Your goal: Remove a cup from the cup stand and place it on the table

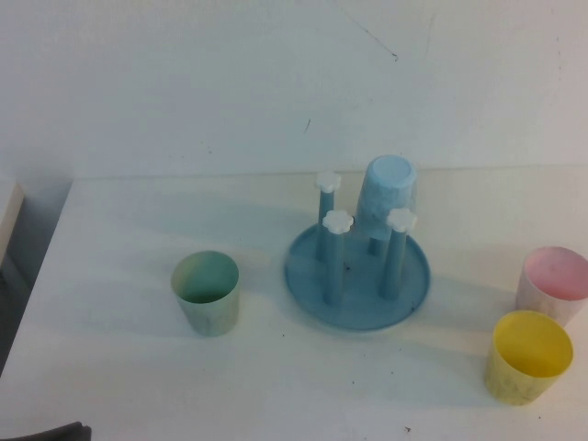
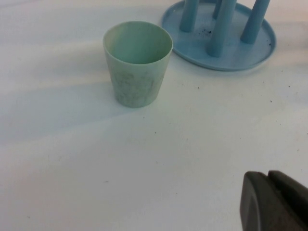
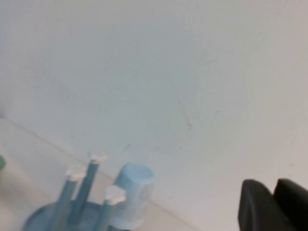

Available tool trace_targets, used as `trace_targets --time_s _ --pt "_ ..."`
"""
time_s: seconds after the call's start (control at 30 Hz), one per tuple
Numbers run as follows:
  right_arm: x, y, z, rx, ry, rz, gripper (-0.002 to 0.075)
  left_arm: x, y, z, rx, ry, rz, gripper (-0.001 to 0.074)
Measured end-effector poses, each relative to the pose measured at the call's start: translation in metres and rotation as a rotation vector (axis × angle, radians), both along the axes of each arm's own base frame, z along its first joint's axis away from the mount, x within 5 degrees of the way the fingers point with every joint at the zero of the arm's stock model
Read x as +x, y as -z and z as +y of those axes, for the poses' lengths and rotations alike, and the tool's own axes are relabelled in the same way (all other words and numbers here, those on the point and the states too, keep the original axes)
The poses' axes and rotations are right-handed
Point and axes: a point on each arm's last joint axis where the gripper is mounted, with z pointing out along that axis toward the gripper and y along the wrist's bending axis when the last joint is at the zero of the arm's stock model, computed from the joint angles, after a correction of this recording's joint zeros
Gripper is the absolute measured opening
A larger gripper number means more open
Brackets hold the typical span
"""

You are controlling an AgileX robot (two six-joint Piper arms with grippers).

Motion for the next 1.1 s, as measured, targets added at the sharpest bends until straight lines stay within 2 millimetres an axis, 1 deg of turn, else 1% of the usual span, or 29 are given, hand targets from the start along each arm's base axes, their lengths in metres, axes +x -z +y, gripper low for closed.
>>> trace_targets --time_s 0.23,0.3,0.4,0.5,0.57,0.63,0.77,0.8,0.9,1.1 --pt "-0.031 -0.013 -0.017 -0.114 0.226 -0.216 0.0073 0.000 0.000 0.000 0.000 0.000 0.000 -0.0001" --pt "-0.036 -0.015 -0.021 -0.128 0.274 -0.250 0.0073 0.000 0.000 0.000 0.000 0.000 0.000 -0.0001" --pt "-0.037 -0.013 -0.025 -0.152 0.328 -0.257 0.0073 0.000 0.000 0.000 0.000 0.000 0.000 -0.0001" --pt "-0.034 0.005 -0.029 -0.161 0.369 -0.189 0.0073 0.000 0.000 0.000 0.000 0.000 0.000 -0.0001" --pt "-0.030 0.024 -0.031 -0.134 0.379 -0.102 0.0073 0.000 0.000 0.000 0.000 0.000 0.000 -0.0001" --pt "-0.027 0.049 -0.033 -0.098 0.395 0.005 0.0073 0.000 0.000 0.000 0.000 0.000 0.000 -0.0001" --pt "-0.029 0.092 -0.037 -0.025 0.438 0.140 0.0073 0.000 0.000 0.000 -0.001 -0.001 0.001 -0.0001" --pt "-0.030 0.099 -0.038 -0.007 0.445 0.158 0.0073 0.000 0.000 0.000 -0.001 -0.001 0.001 -0.0001" --pt "-0.033 0.110 -0.038 0.024 0.455 0.212 0.0073 0.000 0.000 0.000 -0.001 -0.001 0.001 -0.0001" --pt "-0.036 0.118 -0.039 0.020 0.470 0.308 0.0072 0.000 0.000 0.000 0.000 -0.001 0.003 -0.0001"
